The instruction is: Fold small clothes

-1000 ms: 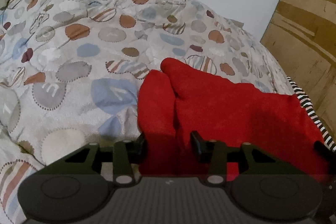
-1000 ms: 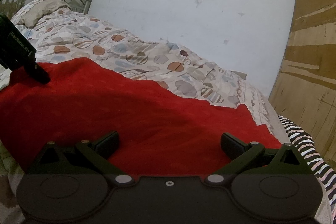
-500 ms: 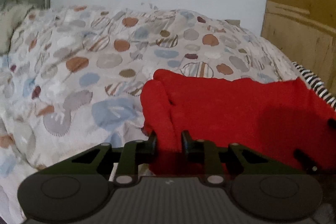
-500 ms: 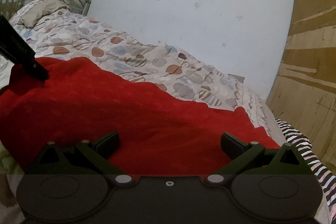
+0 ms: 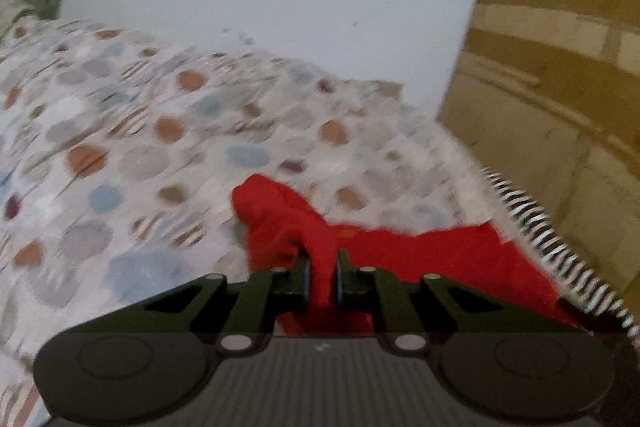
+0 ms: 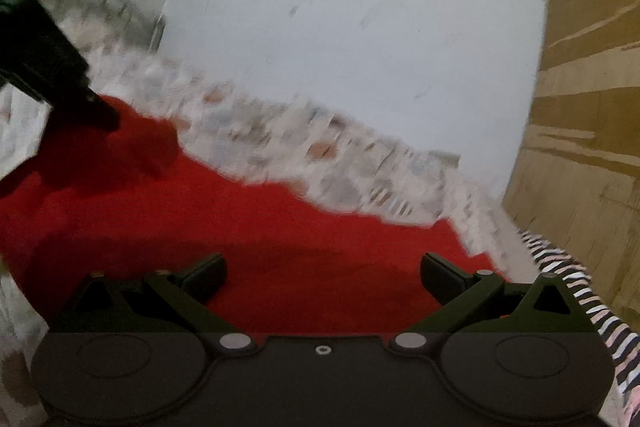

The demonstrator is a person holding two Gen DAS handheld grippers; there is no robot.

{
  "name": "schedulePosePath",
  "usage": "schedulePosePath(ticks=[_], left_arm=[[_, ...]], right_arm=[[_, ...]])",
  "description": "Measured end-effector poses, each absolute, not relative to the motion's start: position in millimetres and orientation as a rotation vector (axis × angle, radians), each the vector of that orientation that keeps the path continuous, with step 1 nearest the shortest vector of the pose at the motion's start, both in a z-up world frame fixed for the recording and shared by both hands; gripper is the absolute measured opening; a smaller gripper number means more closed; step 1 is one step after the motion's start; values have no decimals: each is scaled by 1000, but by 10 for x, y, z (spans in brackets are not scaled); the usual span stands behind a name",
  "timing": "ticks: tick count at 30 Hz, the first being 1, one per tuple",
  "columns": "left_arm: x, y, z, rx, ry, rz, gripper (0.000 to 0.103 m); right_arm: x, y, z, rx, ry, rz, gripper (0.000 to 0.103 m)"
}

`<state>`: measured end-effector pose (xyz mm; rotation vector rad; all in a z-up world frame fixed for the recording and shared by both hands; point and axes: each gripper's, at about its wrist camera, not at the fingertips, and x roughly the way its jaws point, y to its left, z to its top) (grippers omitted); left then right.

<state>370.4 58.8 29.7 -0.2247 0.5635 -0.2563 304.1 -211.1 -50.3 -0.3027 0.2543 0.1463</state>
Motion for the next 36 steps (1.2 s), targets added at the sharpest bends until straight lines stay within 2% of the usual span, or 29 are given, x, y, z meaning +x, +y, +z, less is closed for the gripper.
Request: schedulePosePath(ticks=[8, 11, 15, 20, 21, 22, 23, 24, 25, 30, 31, 32, 36], left_arm=[[3884, -526, 766, -145, 540, -509, 11], [3886, -980, 599, -91, 590, -580, 11], [3926, -1348, 114, -63, 729, -627, 11], [3716, -1387, 31, 2, 678, -641, 15], [3727, -1346, 68, -32, 680, -649, 23], [3735, -1286, 102, -79, 689, -663, 42], [3755, -1239, 148, -116, 694, -677, 54], [3745, -1186, 198, -150, 688, -692, 71], [3747, -1166, 255, -164, 673, -692, 78], [3618, -1012, 516, -187, 580, -690, 94], [3563, -948, 562, -204, 557, -693, 100], [3500, -870, 602, -217, 529, -683, 103], [3265, -518, 647, -232, 453, -589, 103]], right_arm=[[2873, -2488, -384, -390, 253, -8, 103], [2823, -2640, -416, -449, 278, -86, 103], [2735, -2823, -485, -464, 317, -130, 103], [2665, -2896, -551, -450, 327, -134, 103], [2666, -2891, -564, -451, 326, -135, 103], [2660, -2888, -571, -449, 327, -137, 103], [2651, -2885, -576, -448, 326, -140, 103], [2655, -2873, -581, -450, 322, -145, 103], [2677, -2856, -579, -458, 317, -150, 103], [2674, -2824, -633, -464, 307, -180, 103], [2673, -2832, -633, -454, 309, -181, 103], [2672, -2847, -630, -445, 312, -179, 103], [2672, -2905, -545, -403, 318, -153, 103]])
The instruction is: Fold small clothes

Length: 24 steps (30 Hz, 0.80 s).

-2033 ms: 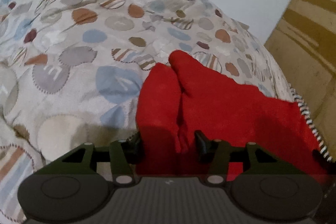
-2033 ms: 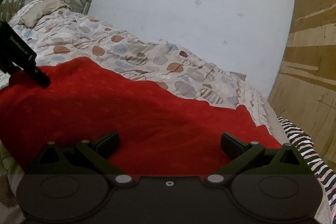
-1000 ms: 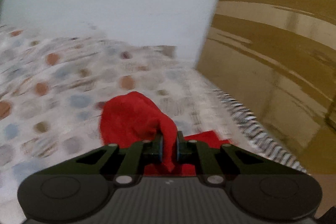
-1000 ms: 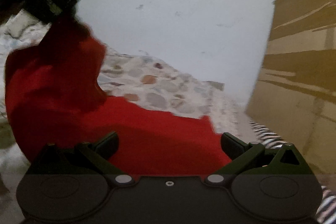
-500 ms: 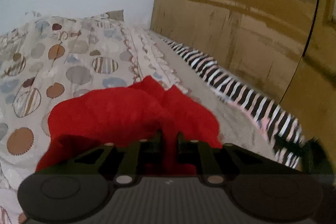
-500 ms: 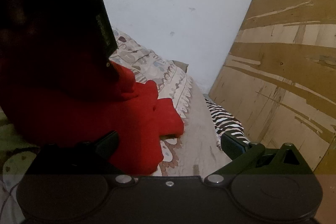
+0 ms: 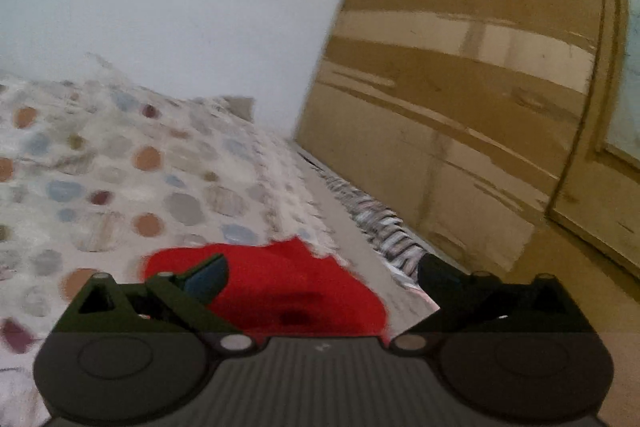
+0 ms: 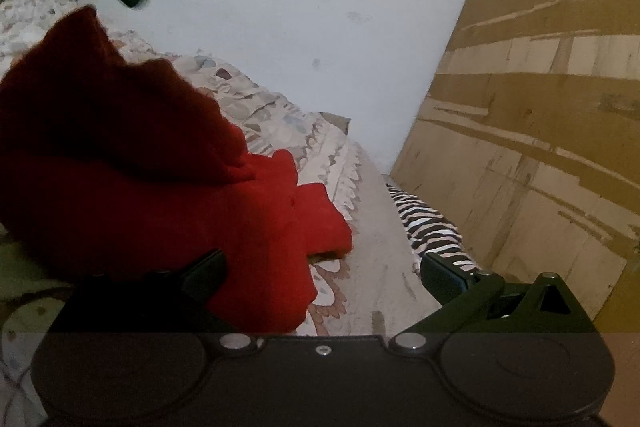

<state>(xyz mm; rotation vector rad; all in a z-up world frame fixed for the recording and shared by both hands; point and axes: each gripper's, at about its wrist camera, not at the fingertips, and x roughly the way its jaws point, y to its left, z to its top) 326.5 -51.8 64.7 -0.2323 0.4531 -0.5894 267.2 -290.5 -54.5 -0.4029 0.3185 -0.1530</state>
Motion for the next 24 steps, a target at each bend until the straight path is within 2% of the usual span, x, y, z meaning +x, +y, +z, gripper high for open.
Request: schedulePosePath(ticks=[4, 8, 13, 16, 21, 24], left_arm=[[3184, -212, 452, -191, 477, -486, 103], [3258, -107, 179, -139, 565, -445, 103], [3320, -126, -5, -145, 597, -530, 103], [3308, -192, -9, -112, 542, -552, 103], [3247, -344, 35, -15, 468, -631, 102], [3216, -415, 56, -7, 467, -688, 101]], right_arm=[[2603, -3082, -281, -257, 189, -98, 103], [2874, -3300, -18, -63, 223, 48, 103], [3491, -3505, 110, 306, 415, 316, 103], [3853, -3527, 61, 504, 562, 420, 103], [4296, -3518, -157, 723, 789, 376, 103], [4373, -3505, -262, 781, 810, 360, 103]])
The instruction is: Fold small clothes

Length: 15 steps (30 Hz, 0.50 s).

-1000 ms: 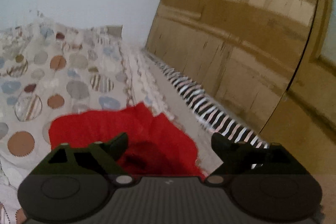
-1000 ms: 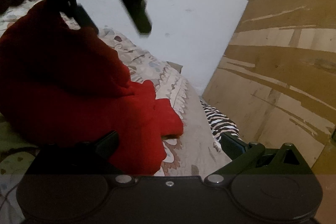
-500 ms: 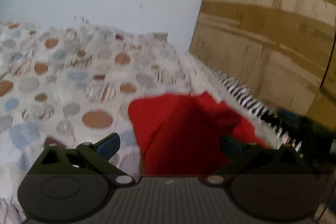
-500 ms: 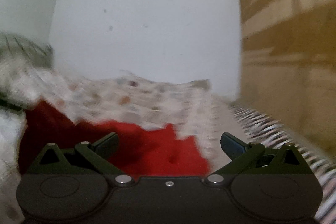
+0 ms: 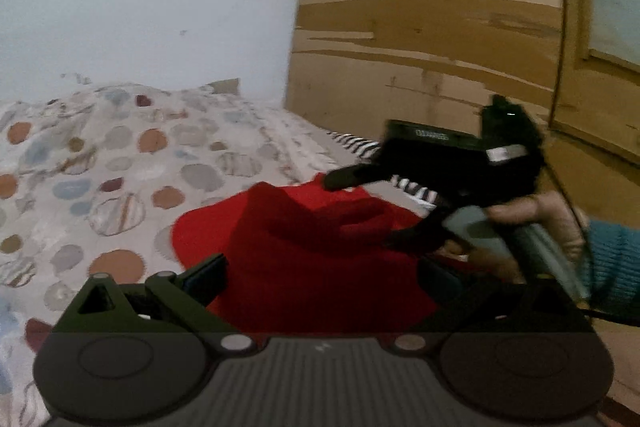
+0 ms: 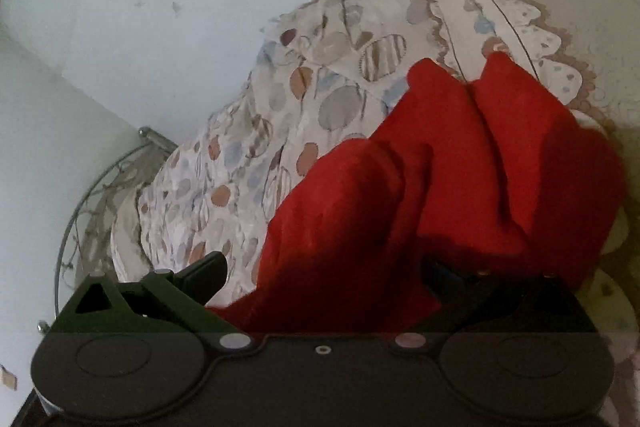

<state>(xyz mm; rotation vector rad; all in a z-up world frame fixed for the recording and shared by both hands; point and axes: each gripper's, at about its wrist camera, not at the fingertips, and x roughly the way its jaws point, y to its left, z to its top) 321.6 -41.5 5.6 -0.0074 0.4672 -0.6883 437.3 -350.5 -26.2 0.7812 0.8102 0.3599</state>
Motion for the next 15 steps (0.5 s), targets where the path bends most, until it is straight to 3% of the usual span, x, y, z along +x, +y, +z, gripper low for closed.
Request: schedulePosePath(ticks=[2, 4, 5, 9, 15], left_arm=[[3190, -452, 61, -12, 467, -706, 101], [3164, -483, 56, -35, 472, -714, 101], [3151, -508, 52, -49, 479, -722, 101], [3043, -692, 26, -5, 479, -780, 101], [2979, -1057, -10, 60, 491, -913, 101]], right_arm=[[4423, -3495, -268, 785, 791, 353, 97], [4403, -3463, -254, 754, 783, 354, 72], [4395, -3462, -233, 734, 787, 347, 68], [4285, -3476, -216, 682, 784, 316, 24], [4086, -3635, 51, 628, 612, 341, 18]])
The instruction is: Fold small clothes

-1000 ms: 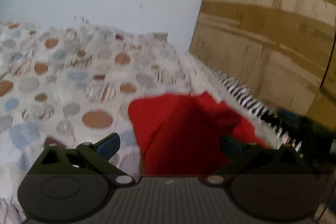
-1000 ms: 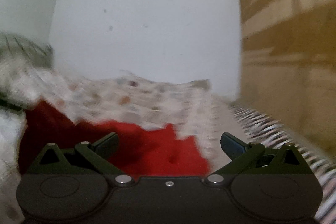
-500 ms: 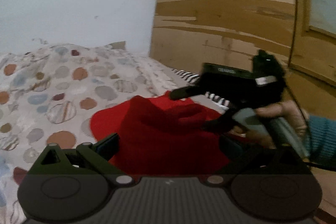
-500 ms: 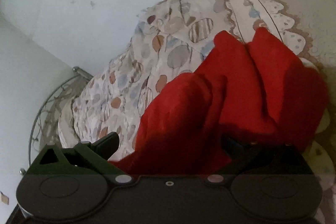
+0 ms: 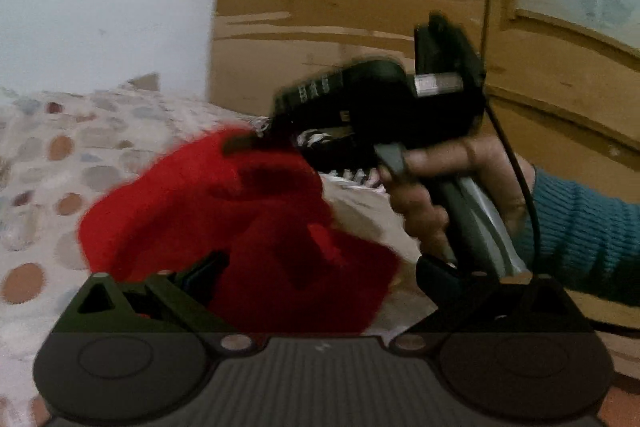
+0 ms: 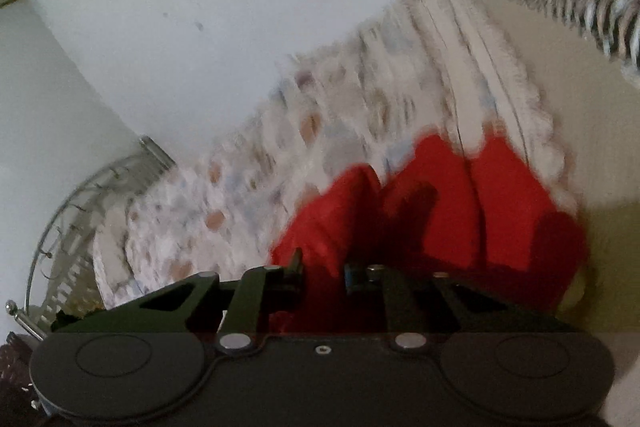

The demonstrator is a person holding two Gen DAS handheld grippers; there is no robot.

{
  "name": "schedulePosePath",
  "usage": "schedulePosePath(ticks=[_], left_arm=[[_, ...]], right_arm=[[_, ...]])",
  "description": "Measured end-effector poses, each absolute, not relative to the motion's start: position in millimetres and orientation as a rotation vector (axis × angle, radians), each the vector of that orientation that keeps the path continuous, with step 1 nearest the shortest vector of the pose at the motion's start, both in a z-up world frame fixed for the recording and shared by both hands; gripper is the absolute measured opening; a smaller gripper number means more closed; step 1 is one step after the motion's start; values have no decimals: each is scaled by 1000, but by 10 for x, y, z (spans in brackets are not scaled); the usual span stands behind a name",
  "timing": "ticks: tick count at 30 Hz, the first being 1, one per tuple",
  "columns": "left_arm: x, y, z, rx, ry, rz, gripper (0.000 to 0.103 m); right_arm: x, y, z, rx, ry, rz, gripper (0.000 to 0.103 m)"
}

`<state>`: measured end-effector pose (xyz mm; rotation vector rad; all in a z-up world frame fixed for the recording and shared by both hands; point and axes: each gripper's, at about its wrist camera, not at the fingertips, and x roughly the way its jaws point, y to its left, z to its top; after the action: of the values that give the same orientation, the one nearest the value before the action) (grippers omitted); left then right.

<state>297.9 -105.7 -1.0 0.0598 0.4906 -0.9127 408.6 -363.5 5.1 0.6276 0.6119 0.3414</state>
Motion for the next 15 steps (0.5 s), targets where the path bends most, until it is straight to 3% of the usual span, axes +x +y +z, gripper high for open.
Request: schedulePosePath(ticks=[7, 15], left_arm=[[3205, -1376, -16, -52, 540, -1072, 99], [3069, -1585, -249, 123, 524, -1074, 99]], right_arm=[[3973, -4023, 322, 588, 485, 269, 16], [4144, -4370, -281, 588, 641, 170, 17]])
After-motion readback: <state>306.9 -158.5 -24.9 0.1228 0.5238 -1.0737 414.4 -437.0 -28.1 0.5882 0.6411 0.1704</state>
